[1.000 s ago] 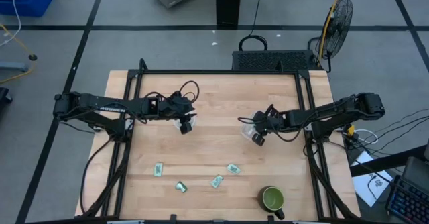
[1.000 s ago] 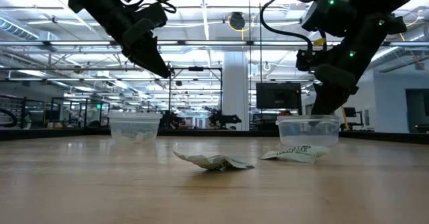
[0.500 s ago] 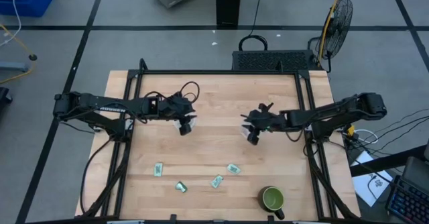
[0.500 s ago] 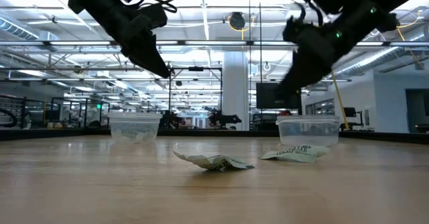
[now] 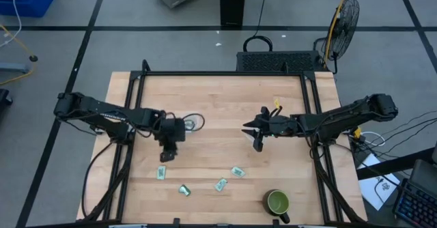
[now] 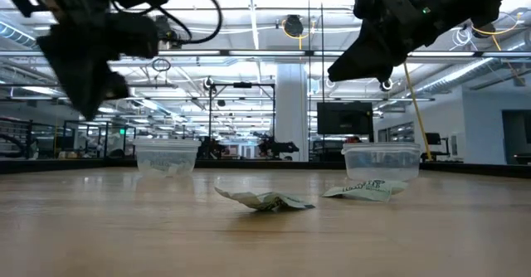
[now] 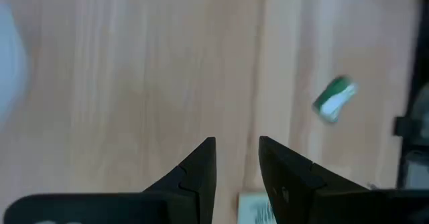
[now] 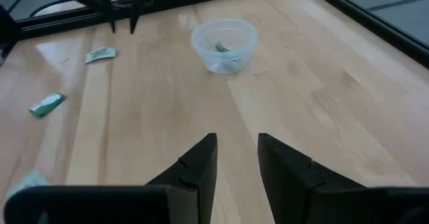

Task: Pick and place Stevia / Truvia into bins
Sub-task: Put the white stevia packet into the left transparent container

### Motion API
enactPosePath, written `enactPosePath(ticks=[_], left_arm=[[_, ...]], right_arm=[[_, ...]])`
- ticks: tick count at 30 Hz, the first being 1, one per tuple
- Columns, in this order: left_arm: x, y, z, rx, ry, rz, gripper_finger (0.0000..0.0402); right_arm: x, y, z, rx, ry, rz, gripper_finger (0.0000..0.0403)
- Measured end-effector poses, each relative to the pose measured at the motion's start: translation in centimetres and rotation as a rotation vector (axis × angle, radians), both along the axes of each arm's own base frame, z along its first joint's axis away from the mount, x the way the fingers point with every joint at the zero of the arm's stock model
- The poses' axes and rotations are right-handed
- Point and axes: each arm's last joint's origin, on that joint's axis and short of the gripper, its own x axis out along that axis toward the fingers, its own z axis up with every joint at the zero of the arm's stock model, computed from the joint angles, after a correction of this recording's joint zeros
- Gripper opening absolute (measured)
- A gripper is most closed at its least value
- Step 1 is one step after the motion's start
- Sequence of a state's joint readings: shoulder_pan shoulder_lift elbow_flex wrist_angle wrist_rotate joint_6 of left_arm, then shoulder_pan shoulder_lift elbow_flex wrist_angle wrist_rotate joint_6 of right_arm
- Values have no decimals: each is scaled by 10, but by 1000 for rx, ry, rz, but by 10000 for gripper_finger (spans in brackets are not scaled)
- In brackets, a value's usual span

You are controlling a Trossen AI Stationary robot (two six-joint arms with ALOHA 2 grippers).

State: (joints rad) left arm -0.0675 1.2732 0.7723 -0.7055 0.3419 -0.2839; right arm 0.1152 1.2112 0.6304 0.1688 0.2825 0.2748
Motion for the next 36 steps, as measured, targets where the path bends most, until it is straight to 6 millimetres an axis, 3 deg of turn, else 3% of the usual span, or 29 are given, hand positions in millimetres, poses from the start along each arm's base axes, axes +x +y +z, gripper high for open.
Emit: enactPosePath(ticks=[5, 13, 18, 27, 36], left_arm=[[-12, -15, -5, 72, 185, 204, 118], [-25, -38, -19, 79, 346, 363, 121], [-38, -51, -31, 83, 437, 453, 155], [-35, -80, -29, -25, 342, 499, 233], [-52, -99, -30, 14, 367, 696, 246]], right_arm=[[0, 3, -1, -31, 10, 28, 100], [1, -2, 6, -172, -19, 76, 100], [4, -9, 13, -296, -64, 95, 100], [9, -29, 31, -433, -210, 33, 100], [9, -41, 52, -561, -382, -33, 100]])
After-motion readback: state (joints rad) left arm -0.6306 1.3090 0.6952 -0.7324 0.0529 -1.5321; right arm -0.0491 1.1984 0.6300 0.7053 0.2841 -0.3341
